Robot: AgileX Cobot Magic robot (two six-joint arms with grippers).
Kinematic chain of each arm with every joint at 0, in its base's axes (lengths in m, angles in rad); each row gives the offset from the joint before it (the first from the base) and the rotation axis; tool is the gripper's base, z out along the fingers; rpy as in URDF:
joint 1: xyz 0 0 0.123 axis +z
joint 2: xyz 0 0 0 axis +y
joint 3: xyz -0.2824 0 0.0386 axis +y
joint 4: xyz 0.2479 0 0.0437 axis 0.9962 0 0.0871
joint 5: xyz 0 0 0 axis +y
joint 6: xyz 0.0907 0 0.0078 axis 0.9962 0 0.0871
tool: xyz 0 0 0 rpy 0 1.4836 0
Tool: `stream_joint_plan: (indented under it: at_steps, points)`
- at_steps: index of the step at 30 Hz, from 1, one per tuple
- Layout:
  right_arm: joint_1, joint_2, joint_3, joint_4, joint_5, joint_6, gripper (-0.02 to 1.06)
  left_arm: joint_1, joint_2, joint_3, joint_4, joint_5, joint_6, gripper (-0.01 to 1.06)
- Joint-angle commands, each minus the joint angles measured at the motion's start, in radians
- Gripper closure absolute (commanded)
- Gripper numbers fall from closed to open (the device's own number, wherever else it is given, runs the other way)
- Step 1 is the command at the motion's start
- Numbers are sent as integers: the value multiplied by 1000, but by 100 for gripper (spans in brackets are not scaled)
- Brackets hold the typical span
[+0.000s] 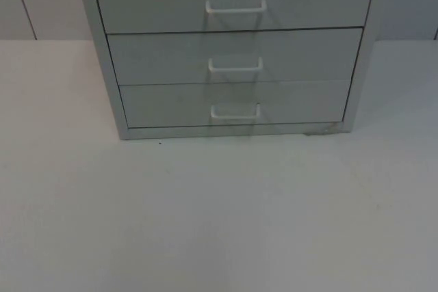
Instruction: Open the drawer with the left hand, place the block into the drawer with the right hand, then close the drawer with the left hand.
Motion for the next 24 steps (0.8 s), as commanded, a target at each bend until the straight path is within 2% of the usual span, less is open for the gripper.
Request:
stream_joint_plan:
  at_steps: [1,5,20,22,24]
  points:
    - [-1,-3,1,0,0,-15,20,4,-2,4,-40,12,20,105]
    - [-1,-3,8,20,13,-44,20,4,-2,33,-70,57,28,105]
    - [-1,-3,8,20,13,-42,20,4,-2,32,-108,57,72,105]
    - [-1,-3,8,20,13,-42,20,4,-2,32,-108,57,72,103]
    - [-1,-3,8,20,13,-42,20,4,-2,32,-108,57,72,93]
